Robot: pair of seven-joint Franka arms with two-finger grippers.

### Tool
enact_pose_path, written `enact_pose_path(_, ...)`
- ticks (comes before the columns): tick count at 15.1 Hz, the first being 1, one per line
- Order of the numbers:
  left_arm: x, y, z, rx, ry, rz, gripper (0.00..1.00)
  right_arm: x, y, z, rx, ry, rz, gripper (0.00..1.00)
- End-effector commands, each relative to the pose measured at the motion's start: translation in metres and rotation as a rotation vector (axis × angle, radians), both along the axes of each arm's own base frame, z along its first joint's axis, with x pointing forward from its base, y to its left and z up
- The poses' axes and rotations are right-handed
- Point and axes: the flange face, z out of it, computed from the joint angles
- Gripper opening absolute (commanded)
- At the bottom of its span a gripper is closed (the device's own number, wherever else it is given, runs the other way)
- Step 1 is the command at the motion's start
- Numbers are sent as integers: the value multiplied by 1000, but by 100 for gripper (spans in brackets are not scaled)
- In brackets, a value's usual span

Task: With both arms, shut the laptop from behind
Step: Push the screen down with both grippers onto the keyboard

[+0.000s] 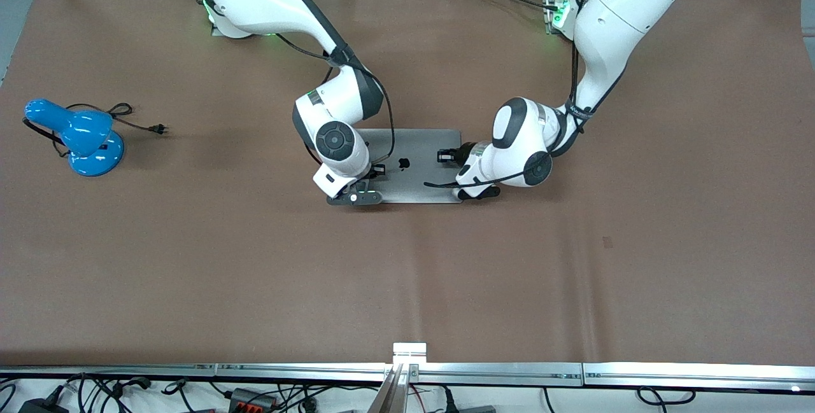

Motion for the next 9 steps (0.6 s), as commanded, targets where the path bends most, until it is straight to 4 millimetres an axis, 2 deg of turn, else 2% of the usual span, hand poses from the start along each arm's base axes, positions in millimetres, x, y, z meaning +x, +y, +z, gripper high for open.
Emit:
enact_pose_path(1, 6, 0, -4, 20, -19, -22, 0, 6, 3, -11, -4, -20, 3, 0)
enact_pose_path(2, 9, 5, 1, 20, -19, -17, 0, 11, 5, -4, 3, -30, 1, 0)
enact_pose_path(4, 15, 14, 34, 24, -6, -41, 0, 21, 0, 13, 5, -48, -8, 0)
enact_pose_path(7, 22, 37, 102, 85, 13, -69, 0, 36, -20, 83, -3, -73, -31, 0)
enact_pose_path(9, 22, 60, 151, 159, 35, -75, 0, 48, -46, 135, -15, -93, -48, 0)
